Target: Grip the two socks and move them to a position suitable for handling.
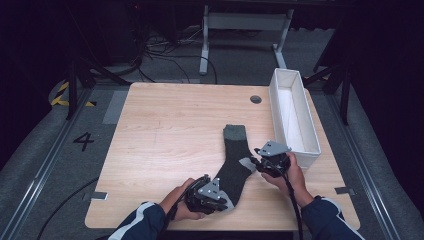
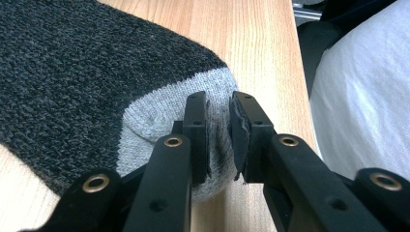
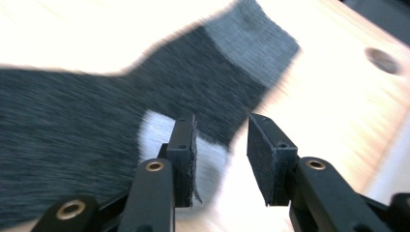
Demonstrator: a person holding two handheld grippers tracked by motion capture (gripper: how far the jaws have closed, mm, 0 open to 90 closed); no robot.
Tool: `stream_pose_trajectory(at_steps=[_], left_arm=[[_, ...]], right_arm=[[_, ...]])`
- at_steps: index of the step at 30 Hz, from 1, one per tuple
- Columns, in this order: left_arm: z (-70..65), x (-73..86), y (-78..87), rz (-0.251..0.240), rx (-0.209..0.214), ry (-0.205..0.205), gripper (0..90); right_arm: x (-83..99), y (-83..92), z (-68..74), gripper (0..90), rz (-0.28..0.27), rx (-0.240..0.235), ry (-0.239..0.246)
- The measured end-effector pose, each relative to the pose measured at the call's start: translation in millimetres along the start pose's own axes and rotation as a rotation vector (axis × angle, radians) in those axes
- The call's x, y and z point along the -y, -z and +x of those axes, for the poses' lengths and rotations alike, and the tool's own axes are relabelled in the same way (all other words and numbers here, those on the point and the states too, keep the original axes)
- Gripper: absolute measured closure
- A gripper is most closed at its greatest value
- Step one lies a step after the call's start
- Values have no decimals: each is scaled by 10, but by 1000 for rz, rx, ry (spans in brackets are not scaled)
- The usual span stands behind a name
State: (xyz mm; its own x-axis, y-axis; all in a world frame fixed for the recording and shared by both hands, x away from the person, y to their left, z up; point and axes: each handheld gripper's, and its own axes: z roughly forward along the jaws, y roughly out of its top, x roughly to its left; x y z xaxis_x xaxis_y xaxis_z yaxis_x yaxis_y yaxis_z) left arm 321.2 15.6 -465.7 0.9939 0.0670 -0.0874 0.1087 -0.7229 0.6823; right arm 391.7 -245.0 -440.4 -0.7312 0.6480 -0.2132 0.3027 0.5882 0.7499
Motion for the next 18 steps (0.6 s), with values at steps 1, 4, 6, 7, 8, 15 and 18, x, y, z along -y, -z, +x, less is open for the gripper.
stream_pose_trajectory(at_steps=[1,4,6,7,8,15,18], left_arm=[[1,0,-1,-1,1,0,776],[4,2,-4,-8,1,5,776],[9,3,-2,-6,3,-1,776],[9,3,-2,-6,3,-1,775],[2,4,-2,-5,7,4,775],[1,-1,1,4,9,-1,775],[4,-1,2,4,10,-2,774]], right_arm=[[-2,12,22,663,-28,-64,1],[-36,5,175,745,-42,-173,58],[-42,-49,266,801,-6,-182,94],[-42,-49,266,801,-6,-182,94],[-34,-85,292,817,23,-177,112],[35,-175,110,900,91,-113,49],[41,-164,44,900,107,-28,43]])
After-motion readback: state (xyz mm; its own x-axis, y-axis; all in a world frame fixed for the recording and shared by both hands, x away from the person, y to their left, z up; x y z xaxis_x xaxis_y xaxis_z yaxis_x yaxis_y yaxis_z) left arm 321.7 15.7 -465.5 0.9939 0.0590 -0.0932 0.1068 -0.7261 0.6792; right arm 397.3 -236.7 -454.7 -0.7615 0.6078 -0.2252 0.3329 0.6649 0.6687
